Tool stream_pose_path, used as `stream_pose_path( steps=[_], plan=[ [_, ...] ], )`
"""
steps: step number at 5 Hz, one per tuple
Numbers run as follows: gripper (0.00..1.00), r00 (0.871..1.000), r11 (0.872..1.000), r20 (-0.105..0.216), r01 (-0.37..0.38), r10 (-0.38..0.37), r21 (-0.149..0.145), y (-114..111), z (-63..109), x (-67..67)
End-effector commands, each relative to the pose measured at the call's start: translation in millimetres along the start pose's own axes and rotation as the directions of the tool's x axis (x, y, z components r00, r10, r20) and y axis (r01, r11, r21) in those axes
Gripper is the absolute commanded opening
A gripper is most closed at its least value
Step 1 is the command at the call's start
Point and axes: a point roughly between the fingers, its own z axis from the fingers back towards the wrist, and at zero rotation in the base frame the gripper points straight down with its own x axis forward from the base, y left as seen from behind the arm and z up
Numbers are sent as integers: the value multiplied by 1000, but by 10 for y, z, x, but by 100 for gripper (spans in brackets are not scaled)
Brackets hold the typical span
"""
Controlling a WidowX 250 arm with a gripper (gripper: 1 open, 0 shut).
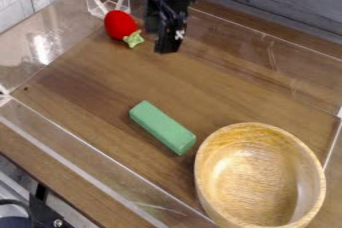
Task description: Move the red object to the right side of the table
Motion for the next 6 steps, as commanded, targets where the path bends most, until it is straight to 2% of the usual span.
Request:
stream_pose_path(
  steps=[1,2,3,5,6],
  plan=[
    [100,994,993,43,95,-98,73,180,196,37],
    [100,987,985,46,148,-152,85,307,264,-37],
    [100,975,973,53,212,-217,92,457,305,-127],
    [100,939,938,61,330,-338,106,570,1,-471],
    [100,932,930,59,348,-357,123,802,-64,-556]
  ],
)
